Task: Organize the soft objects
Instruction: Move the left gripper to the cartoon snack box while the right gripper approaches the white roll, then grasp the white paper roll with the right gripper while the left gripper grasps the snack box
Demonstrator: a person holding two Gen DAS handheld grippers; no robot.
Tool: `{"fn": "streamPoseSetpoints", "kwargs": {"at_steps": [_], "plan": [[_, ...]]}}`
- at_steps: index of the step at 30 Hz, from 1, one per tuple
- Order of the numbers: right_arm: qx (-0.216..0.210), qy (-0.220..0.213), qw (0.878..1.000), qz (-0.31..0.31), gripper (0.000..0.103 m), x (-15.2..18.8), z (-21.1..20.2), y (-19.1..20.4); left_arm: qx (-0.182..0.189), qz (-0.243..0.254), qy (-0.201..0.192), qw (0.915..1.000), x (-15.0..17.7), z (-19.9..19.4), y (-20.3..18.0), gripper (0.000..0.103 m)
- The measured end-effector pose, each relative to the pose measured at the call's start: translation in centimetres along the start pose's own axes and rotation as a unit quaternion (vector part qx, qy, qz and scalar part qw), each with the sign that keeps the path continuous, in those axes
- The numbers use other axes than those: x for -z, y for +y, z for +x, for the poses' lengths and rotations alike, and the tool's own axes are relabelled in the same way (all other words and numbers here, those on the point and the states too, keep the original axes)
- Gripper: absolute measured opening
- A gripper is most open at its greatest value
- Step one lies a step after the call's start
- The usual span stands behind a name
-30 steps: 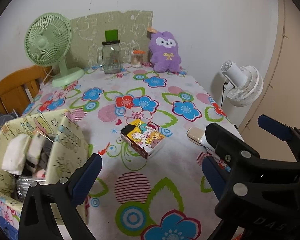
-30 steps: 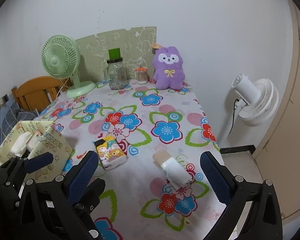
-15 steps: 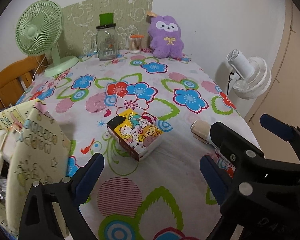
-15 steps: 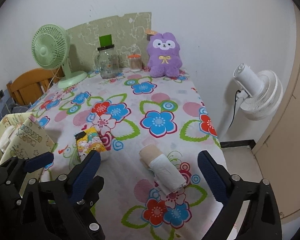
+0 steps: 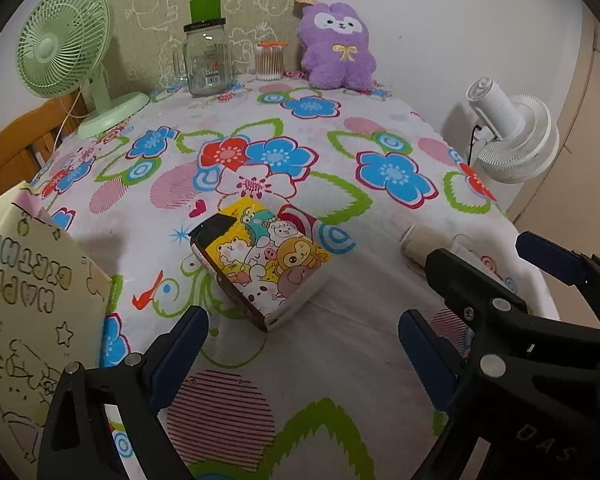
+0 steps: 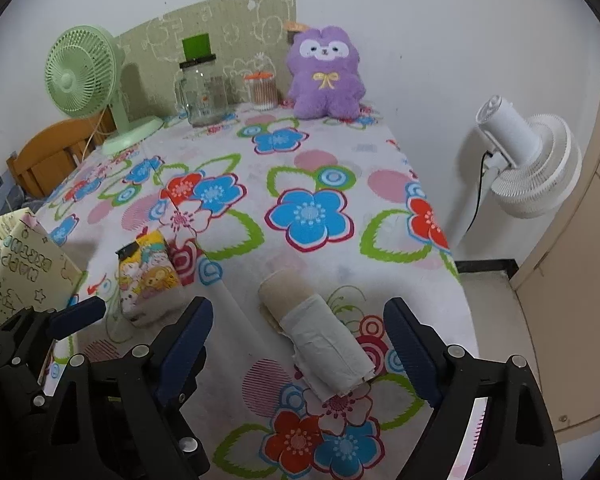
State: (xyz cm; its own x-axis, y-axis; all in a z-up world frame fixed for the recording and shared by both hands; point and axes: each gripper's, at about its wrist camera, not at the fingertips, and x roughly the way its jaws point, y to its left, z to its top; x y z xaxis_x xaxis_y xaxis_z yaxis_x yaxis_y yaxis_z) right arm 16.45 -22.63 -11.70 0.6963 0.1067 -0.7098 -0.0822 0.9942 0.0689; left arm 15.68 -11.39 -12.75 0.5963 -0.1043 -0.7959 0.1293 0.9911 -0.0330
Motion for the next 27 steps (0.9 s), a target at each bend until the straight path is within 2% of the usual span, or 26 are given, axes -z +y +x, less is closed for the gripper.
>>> {"fn": "streamPoseSetpoints", "kwargs": {"at_steps": [7, 11, 13, 16, 21, 27], "plan": [[-0.016, 0.042, 0.999, 0.011, 0.069, 0.4, 2.1, -0.4, -0.003, 0.004, 0.016, 0.9999, 0.2, 1.2, -0.1, 0.097], [-0.013, 0.05, 0.999, 0.013, 0.064, 0.6, 2.8, -0.5, -0.006, 0.009, 0.012, 0.9999, 0.3, 1.2, -0.1, 0.097], [-0.011, 0.05, 0.999, 0.013, 0.049, 0.6, 2.9, -0.4, -0.006, 0.009, 0.012, 0.9999, 0.2, 1.2, -0.1, 0.097], [-0.01, 0.049, 0.999, 0.011, 0.042, 0.5, 2.9, -0.3, -0.006, 0.009, 0.012, 0.9999, 0.2, 1.2, -0.1, 0.097], [-0.009, 0.048, 0.999, 0.004, 0.037, 0.3, 2.8, -0.1, -0.008, 0.003, 0.008, 0.9999, 0.1, 1.0, 0.2, 0.097], [-0.01, 0.032, 0.999, 0.004, 0.037, -0.6, 2.1, 0.0, -0.01, -0.01, -0.006, 0.9999, -0.8, 0.4, 0.5, 0.097]]}}
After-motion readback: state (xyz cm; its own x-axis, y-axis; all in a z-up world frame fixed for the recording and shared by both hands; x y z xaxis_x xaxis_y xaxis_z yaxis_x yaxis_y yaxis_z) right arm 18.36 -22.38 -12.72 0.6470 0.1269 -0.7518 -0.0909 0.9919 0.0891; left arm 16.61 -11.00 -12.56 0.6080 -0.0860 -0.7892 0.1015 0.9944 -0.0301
